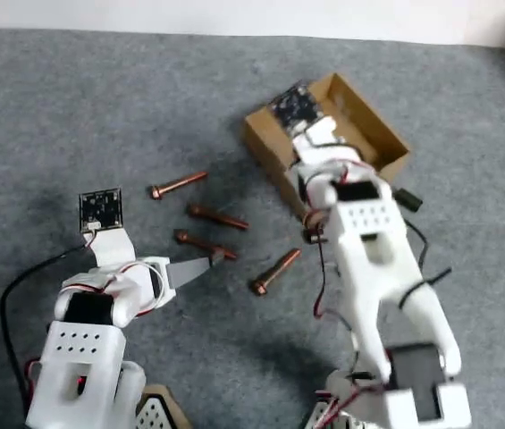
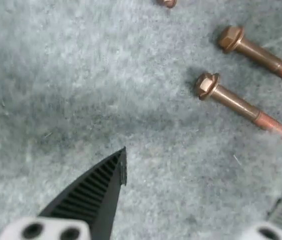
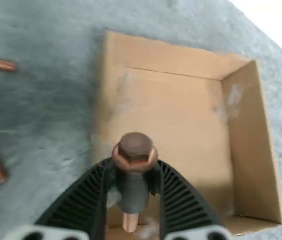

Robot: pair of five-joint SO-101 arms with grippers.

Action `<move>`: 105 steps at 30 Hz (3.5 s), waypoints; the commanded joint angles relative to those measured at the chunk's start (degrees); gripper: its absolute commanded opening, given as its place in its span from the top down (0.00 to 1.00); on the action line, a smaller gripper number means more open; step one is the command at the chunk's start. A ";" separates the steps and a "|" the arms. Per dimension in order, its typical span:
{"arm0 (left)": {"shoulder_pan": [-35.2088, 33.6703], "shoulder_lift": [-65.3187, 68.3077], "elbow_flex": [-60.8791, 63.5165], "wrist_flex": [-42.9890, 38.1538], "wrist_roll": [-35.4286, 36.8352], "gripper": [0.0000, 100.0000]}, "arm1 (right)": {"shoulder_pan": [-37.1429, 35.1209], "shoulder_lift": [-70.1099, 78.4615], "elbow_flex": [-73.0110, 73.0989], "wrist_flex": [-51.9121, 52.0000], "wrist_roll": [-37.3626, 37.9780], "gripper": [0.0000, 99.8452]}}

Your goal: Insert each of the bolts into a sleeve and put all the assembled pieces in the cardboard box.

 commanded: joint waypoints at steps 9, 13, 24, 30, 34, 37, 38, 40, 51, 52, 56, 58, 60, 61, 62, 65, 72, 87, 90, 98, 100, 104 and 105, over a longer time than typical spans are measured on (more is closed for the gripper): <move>-0.57 -0.92 0.40 -1.58 -0.79 0.54 | -0.92 10.51 -10.42 11.30 0.88 0.82; -0.57 -0.92 0.48 -1.58 -0.79 0.54 | -0.66 7.52 -11.30 11.91 0.62 1.00; -0.57 -0.92 0.48 -1.58 -0.79 0.54 | 5.58 -4.88 -11.65 32.40 -11.08 0.94; -0.57 -0.92 0.48 -1.58 -0.79 0.54 | 14.64 -4.70 -11.65 32.13 -16.18 0.94; -0.57 -0.92 0.48 -1.58 -0.79 0.54 | 17.54 -4.62 -11.38 26.59 -3.60 0.94; -0.57 -0.92 0.48 -1.58 -0.79 0.54 | 19.03 -4.53 -11.30 25.10 7.74 0.94; -0.57 -0.92 0.48 -1.58 -0.79 0.54 | 19.56 -4.44 -11.30 25.01 10.55 0.94; -0.57 -0.92 0.48 -1.58 -0.79 0.54 | 20.97 -2.77 -11.65 25.19 15.56 0.94; -0.57 -0.92 0.48 -1.58 -0.79 0.54 | 28.53 16.31 -22.55 25.19 24.97 0.86; -0.57 -0.92 0.48 -1.58 -0.79 0.54 | 28.53 17.80 -23.34 25.19 26.20 0.86; -0.57 -0.92 0.48 -1.58 -0.79 0.54 | 28.35 23.69 -26.42 24.84 27.25 0.86; -0.57 -0.92 0.48 -1.58 -0.79 0.54 | 28.26 26.51 -29.05 24.84 27.25 0.86; -0.57 -0.92 0.48 -1.58 -0.79 0.54 | 28.26 29.49 -31.96 24.84 27.34 0.86; -0.57 -0.92 0.48 -1.58 -0.79 0.54 | 28.26 31.08 -33.63 24.84 27.34 0.86; -0.57 -0.92 0.48 -1.58 -0.79 0.54 | 28.26 32.57 -35.21 24.84 27.34 0.86; -0.57 -0.92 0.48 -1.58 -0.79 0.54 | 28.26 36.70 -38.99 25.01 27.34 0.86; -0.57 -0.92 0.31 -1.58 -0.70 0.54 | 27.03 44.70 -44.44 24.92 27.08 0.86; -0.57 -0.40 -2.51 -1.14 -0.09 0.54 | 26.15 39.78 -44.97 38.81 16.70 0.99; -0.57 -0.31 -4.79 0.70 1.58 0.55 | 25.89 32.04 -44.79 42.15 12.66 0.99; 3.38 -0.84 -7.16 1.67 4.13 0.72 | 24.84 13.41 -31.69 44.00 5.45 0.99; 5.49 -0.92 -6.55 1.49 3.87 0.72 | 24.31 8.84 -27.12 44.00 5.45 0.99; 5.76 -0.92 -4.53 1.32 4.22 0.72 | 22.55 -0.13 -18.42 44.00 5.45 0.99; 5.76 -0.92 -4.62 1.32 4.22 0.72 | 21.85 -2.15 -16.48 44.00 5.45 0.99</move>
